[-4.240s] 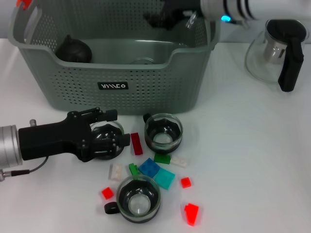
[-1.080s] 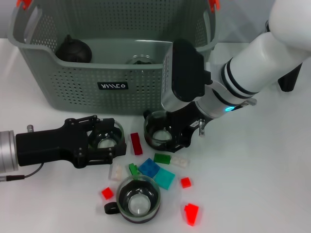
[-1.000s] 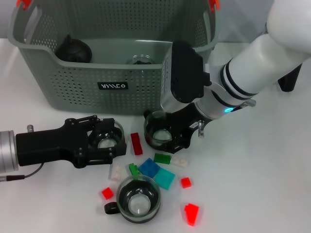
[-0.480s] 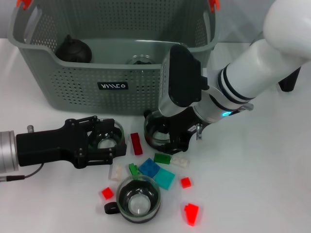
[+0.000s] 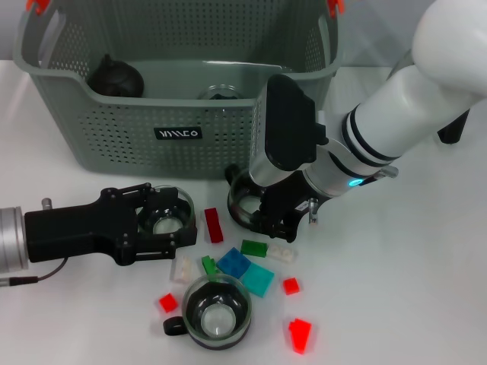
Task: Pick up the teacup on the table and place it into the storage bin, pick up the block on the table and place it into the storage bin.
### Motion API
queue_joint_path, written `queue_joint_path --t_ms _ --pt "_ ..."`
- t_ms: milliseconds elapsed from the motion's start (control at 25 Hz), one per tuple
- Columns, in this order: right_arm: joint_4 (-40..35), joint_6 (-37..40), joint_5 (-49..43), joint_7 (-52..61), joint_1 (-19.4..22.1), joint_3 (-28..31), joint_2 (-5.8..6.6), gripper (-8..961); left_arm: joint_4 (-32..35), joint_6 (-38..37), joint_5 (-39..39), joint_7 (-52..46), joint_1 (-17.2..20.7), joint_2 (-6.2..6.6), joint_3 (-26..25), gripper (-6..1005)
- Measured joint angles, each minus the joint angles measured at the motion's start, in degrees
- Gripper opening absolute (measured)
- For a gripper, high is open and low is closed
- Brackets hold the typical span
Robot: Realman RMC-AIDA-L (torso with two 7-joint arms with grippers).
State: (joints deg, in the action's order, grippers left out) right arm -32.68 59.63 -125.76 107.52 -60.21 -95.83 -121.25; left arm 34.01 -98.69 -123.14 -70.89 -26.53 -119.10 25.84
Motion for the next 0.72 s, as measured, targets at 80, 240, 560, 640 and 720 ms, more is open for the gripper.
queue_joint_path --t_ms 80,240,560,640,720 --pt "-0.3 0.39 0.24 0.07 0.15 0.01 0.06 155 0.0 0.0 0.0 0.02 0.06 0.0 -0.01 827" --pt "-1.86 1.88 1.14 0.46 0.89 0.37 0.38 101 0.14 -0.4 0.0 0.04 0.18 0.0 -0.08 827" --pt "-13.57 7.89 1.3 3.71 7.19 0.61 0.68 57 0.57 -0.8 0.0 -0.01 0.95 0.01 -0.1 828" --pt "-17.43 9.95 1.27 5.26 9.19 0.71 0.79 57 0.76 -0.99 0.0 0.04 1.2 0.0 -0.09 828" --pt "-21.14 12.16 1.08 6.89 11.01 1.08 0.91 57 1.16 -1.02 0.0 0.06 1.42 0.0 -0.08 828"
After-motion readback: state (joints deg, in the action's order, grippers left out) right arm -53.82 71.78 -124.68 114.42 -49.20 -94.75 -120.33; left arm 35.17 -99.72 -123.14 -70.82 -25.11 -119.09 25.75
